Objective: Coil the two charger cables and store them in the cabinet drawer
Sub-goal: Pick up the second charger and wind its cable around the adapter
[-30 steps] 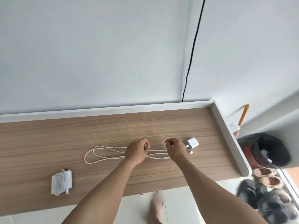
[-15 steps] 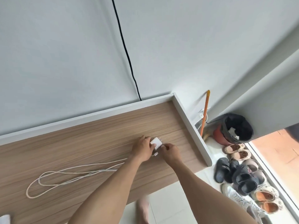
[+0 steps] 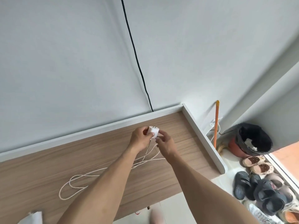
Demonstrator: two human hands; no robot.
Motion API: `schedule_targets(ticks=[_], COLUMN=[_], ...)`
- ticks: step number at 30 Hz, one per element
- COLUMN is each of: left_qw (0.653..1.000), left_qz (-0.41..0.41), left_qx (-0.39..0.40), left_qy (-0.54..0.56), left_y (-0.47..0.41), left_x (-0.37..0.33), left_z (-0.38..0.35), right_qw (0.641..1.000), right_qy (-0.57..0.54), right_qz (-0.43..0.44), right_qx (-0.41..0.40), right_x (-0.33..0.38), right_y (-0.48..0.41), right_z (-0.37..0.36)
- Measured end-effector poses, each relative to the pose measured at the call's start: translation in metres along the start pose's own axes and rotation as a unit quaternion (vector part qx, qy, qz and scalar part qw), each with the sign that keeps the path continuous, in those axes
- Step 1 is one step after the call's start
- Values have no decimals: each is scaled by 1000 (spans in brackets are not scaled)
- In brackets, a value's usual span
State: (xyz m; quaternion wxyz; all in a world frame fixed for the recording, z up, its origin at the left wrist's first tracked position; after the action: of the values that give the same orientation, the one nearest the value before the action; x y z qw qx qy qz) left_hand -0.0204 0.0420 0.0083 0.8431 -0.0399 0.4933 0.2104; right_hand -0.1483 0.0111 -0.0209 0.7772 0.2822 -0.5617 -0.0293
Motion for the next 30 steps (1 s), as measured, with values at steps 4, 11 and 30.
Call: schedule_targets(ticks=[4,11,30], left_qw=[994,972,900], left_qz=[-38,-161,-349], left_qx=[-53,-92,-153], left_qy=[85,146,211], left_y=[16,76,252], left_x=[-41,-128,-294], left_z=[65,174,294], right_qw=[997,988,891], right_qy=[30,-3,-89], right_qz=[73,156,445], right_qx=[13,13,18], right_x=[39,123,288], right_y=[37,110,312], right_z=[-29,-68,-20])
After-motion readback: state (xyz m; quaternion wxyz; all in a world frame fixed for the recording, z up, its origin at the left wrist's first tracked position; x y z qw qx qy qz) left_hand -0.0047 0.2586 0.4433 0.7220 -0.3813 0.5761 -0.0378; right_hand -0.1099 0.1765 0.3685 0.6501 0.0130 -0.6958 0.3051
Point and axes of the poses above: each hand's wrist, its own y-axis away from the middle knuckle, its own z-axis out of the back of the hand, x = y × z, the point moved 2 cm from there along -y, towards the middle knuckle, and after that the axes turned 8 degrees about -z, right-handed, at the moved point
